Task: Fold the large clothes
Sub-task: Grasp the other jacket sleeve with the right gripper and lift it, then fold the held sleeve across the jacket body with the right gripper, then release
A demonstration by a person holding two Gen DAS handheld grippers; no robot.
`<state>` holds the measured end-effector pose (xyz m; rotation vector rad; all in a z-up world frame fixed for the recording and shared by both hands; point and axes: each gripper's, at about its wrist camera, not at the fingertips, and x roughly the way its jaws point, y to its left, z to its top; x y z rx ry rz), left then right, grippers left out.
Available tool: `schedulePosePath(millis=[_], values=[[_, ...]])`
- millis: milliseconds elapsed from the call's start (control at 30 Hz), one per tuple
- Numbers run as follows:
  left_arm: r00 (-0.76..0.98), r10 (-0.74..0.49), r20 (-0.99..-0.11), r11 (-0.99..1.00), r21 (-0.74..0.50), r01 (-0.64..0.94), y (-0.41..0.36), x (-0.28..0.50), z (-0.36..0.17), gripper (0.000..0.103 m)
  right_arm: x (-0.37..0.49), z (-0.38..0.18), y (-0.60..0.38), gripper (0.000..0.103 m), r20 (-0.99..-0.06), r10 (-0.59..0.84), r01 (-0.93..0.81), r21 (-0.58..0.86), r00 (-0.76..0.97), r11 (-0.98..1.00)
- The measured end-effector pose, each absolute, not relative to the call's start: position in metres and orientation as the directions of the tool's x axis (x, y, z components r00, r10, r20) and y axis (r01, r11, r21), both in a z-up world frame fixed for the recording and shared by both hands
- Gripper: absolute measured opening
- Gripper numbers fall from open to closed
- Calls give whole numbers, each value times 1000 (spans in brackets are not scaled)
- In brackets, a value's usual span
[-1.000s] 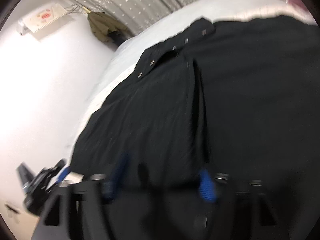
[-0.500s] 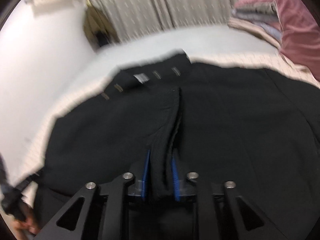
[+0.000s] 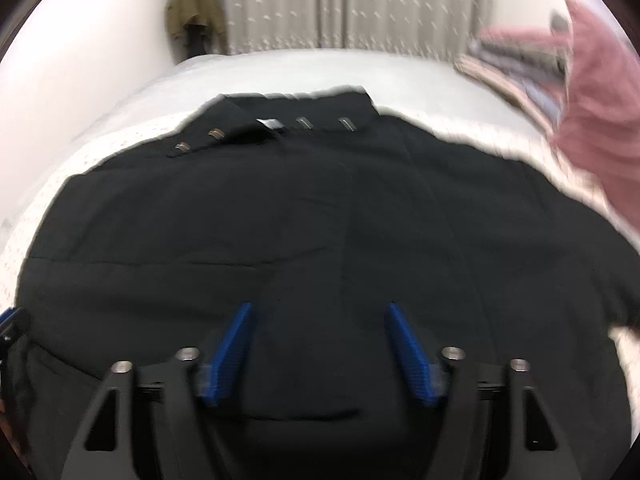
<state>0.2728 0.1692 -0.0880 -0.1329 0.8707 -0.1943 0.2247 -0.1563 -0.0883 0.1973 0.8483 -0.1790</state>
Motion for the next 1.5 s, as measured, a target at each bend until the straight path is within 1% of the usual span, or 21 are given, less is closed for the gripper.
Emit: schedulePosePath(millis=[33,133,167,300,367,433,467,500,567,633,733,900,1000,1133,1200,1267,1300,1333,1367,1433,1500], values=[[626,-227,-747,972,-209,103,173,271,-86,86,215,-88,-172,84,-756,-67,265,144,651,953],[637,-240,-732,961,-270,52,183,264,-80,86,189,-79,-208,84,-750,-16,288,234,661,928],[639,-242,-730,957,-288,33,186,263,-78,86,181,-75,-220,84,-749,-24,304,240,663,922],[589,-248,-769,944,-328,-31,191,259,-82,86,148,-57,-287,84,-743,-128,416,215,657,884],[557,-262,-788,945,-326,-17,188,258,-83,86,126,-52,-317,84,-751,-164,481,224,640,848],[553,-285,-783,945,-325,27,183,253,-81,87,101,-51,-354,84,-751,-184,548,268,634,792],[548,-303,-780,944,-325,58,180,251,-80,88,89,-51,-377,84,-750,-192,587,303,633,751],[540,-316,-780,942,-328,78,178,250,-80,95,80,-52,-396,84,-748,-201,621,334,633,709],[511,-374,-774,923,-366,122,173,249,-80,101,55,-58,-436,84,-744,-232,692,395,627,604],[475,-406,-780,910,-394,130,169,250,-82,102,35,-66,-471,84,-746,-276,753,429,607,498],[475,-377,-795,923,-363,125,163,252,-80,102,12,-76,-501,84,-755,-316,802,444,575,400],[513,-384,-768,919,-372,131,160,251,-70,102,-13,-97,-539,84,-778,-330,840,444,534,312],[512,-380,-771,919,-378,113,160,256,-73,102,-12,-106,-551,84,-769,-343,838,453,539,303],[492,-361,-792,923,-378,70,161,264,-82,102,-1,-101,-555,84,-778,-383,862,398,498,314],[490,-360,-794,923,-380,61,162,266,-83,102,5,-99,-560,77,-782,-410,878,365,470,310],[500,-350,-792,928,-368,66,161,265,-81,102,9,-100,-563,45,-787,-424,890,352,449,288],[507,-347,-789,929,-364,68,161,265,-80,102,11,-101,-564,36,-792,-417,892,355,446,280],[506,-355,-786,926,-372,72,162,265,-80,102,12,-99,-564,22,-794,-416,893,351,443,281],[501,-363,-786,922,-380,72,163,266,-80,102,13,-96,-564,16,-792,-426,896,339,437,287],[475,-372,-797,917,-396,53,166,269,-82,102,16,-85,-558,11,-778,-459,897,304,428,321],[474,-382,-793,912,-408,51,169,269,-82,102,19,-67,-549,10,-754,-500,893,264,426,364]])
